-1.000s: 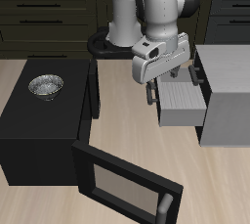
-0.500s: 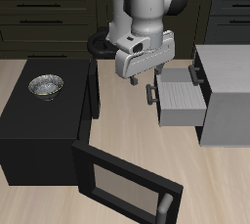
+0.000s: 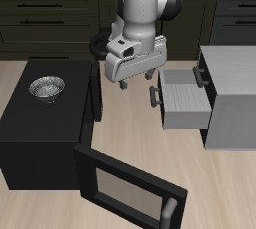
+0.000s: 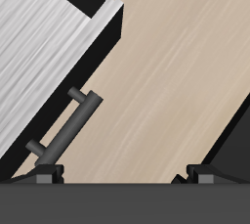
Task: Close the top and middle drawer of the white cabinet
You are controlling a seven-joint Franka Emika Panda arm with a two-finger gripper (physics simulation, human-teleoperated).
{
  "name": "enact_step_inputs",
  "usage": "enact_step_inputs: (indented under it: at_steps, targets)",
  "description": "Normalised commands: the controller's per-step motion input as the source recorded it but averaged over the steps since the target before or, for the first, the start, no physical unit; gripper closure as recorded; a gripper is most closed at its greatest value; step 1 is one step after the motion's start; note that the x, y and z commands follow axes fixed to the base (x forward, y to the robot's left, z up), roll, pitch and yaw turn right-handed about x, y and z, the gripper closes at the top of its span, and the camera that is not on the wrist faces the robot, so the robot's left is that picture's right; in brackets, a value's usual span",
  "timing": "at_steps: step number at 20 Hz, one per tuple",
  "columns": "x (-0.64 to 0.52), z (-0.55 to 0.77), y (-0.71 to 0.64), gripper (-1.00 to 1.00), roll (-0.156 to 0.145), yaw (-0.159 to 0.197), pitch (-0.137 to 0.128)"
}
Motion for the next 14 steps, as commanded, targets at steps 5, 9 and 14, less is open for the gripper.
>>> enact_step_inputs:
  at_steps: [5,9,14]
  targets:
    - [-0.01,-0.08,-0.11,-1.00,-0.022,0.003,0.007]
    - [0.00,-0.05,-0.11,-1.00,-0.021,0.002,0.000]
    - [0.02,-0.16,-0.09,-1.00,-0.017,-0.001,0.016]
